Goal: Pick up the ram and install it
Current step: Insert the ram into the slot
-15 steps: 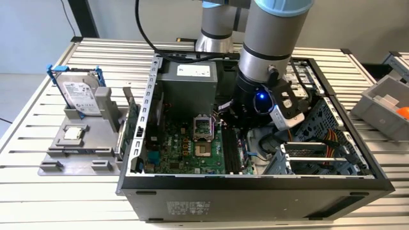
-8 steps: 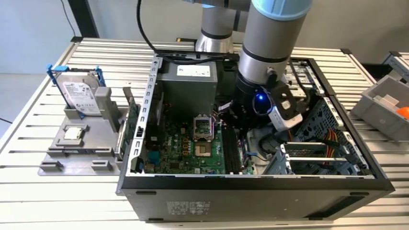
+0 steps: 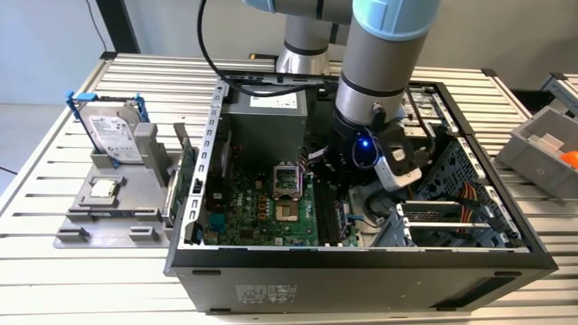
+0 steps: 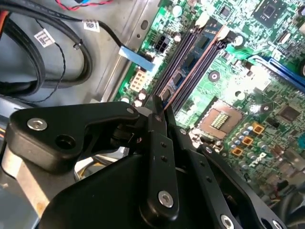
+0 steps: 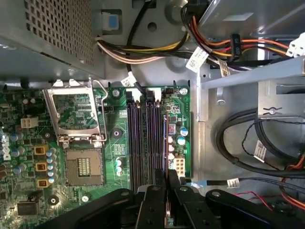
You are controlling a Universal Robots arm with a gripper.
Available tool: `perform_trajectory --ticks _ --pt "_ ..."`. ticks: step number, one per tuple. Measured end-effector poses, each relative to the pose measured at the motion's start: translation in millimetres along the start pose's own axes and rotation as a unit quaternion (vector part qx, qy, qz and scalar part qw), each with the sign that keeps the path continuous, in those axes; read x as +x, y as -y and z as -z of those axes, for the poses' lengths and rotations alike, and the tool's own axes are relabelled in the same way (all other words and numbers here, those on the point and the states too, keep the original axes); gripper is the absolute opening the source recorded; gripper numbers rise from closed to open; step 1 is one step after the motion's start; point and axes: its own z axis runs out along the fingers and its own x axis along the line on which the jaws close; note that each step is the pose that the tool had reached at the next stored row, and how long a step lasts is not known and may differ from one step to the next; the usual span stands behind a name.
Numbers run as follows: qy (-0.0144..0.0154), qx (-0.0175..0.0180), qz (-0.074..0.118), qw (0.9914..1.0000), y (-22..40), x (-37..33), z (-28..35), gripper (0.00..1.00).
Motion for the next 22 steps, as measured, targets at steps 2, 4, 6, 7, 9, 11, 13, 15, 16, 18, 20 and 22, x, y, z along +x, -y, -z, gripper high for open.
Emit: perform_trajectory --ticks 2,4,6,7,9,11,13,15,16,18,20,22 --pt "0.0003 0.0001 0.0 1.0 -2.8 0.2 -3.4 0.0" --pt "0.0003 0.0002 0.0 1.0 -6.2 0.4 -7.0 0.0" --pt "0.0004 0.0001 0.0 1.0 -9.0 0.2 -10.6 0.0" --pt "0.0004 0.0003 0.001 1.0 -9.3 0.2 -12.0 0.0" --pt "0.0004 0.0004 0.0 1.0 -9.4 0.3 -14.1 0.0" --pt "0.0004 0.0005 0.0 1.0 -9.3 0.4 -15.1 0.0" --pt "0.0004 0.0004 0.001 1.0 -9.2 0.4 -15.4 0.0" --pt "0.0004 0.0003 0.001 1.0 -9.1 0.4 -15.4 0.0" --pt "0.0004 0.0003 0.002 1.0 -8.7 0.4 -15.5 0.0" --pt "0.0004 0.0003 0.002 1.0 -8.3 0.3 -15.5 0.0" --pt "0.0004 0.0003 0.002 1.0 -7.0 0.3 -15.5 0.0" --pt "0.0005 0.0003 0.003 1.0 -6.2 0.3 -15.5 0.0"
